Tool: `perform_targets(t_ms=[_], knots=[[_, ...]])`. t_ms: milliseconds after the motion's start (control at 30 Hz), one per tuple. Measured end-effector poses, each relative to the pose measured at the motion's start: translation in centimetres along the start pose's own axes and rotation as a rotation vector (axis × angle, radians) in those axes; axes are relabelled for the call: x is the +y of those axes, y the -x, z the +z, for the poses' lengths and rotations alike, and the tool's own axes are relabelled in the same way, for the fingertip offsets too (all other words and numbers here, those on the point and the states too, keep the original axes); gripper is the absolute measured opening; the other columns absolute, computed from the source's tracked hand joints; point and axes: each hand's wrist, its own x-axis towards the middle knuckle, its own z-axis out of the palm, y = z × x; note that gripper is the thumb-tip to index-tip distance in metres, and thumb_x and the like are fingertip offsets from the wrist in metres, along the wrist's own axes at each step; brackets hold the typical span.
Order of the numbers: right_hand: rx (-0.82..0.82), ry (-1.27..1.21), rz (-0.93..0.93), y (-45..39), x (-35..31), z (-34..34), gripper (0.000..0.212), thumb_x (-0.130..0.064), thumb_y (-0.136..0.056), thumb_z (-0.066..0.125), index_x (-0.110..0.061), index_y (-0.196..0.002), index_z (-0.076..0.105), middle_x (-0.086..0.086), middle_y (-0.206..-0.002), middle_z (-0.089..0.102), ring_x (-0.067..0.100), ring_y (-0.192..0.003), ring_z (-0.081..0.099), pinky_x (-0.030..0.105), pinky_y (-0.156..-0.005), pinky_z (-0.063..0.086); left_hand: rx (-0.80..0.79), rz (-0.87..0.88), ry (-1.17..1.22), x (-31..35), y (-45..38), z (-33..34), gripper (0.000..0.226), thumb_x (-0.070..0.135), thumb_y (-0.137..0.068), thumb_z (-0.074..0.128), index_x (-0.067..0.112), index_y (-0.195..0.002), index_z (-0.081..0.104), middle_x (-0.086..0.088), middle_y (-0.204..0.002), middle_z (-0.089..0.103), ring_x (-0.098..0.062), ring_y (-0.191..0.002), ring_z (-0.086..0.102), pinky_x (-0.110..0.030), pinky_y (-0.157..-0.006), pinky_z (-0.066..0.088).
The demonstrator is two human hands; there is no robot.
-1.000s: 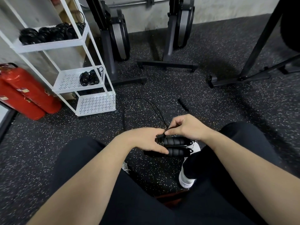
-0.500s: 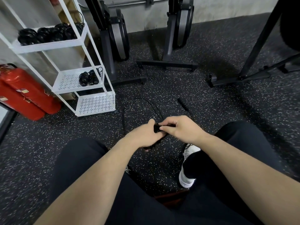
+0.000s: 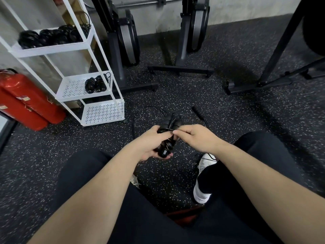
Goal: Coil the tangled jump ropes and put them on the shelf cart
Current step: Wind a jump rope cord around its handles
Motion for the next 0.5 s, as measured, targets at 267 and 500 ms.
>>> perform_targets(t_ms=[267,500], knots=[[0.088,-0.006,-0.003,-0.2,0.0,-0.2,0.028,-0.046,-0.102,0.052,-0.027,-0.087,0.065,-0.019,-0.052,0.054,0.007,-0.05,0.045,0.031,-0.059,0.041,-0.139,-0.012,0.219,0.9,0.9,-1.2,0.031,0.02,-0.1,0.065,0.017,-0.13,0.059,-0.023,-0.113,0.071,-0.038,-0.084,0.072,-0.043,-0.067,0.059],[0.071,-0.052,0.085,-0.5,-0.4,0.1,0.037,-0.045,-0.108,0.037,-0.025,-0.083,0.058,-0.014,-0.055,0.051,0.003,-0.053,0.046,0.03,-0.064,0.039,-0.166,-0.029,0.405,0.8,0.5,-1.0,0.057,0.043,-0.092,0.068,0.01,-0.138,0.058,-0.017,-0.115,0.07,-0.027,-0.073,0.066,-0.032,-0.058,0.055]])
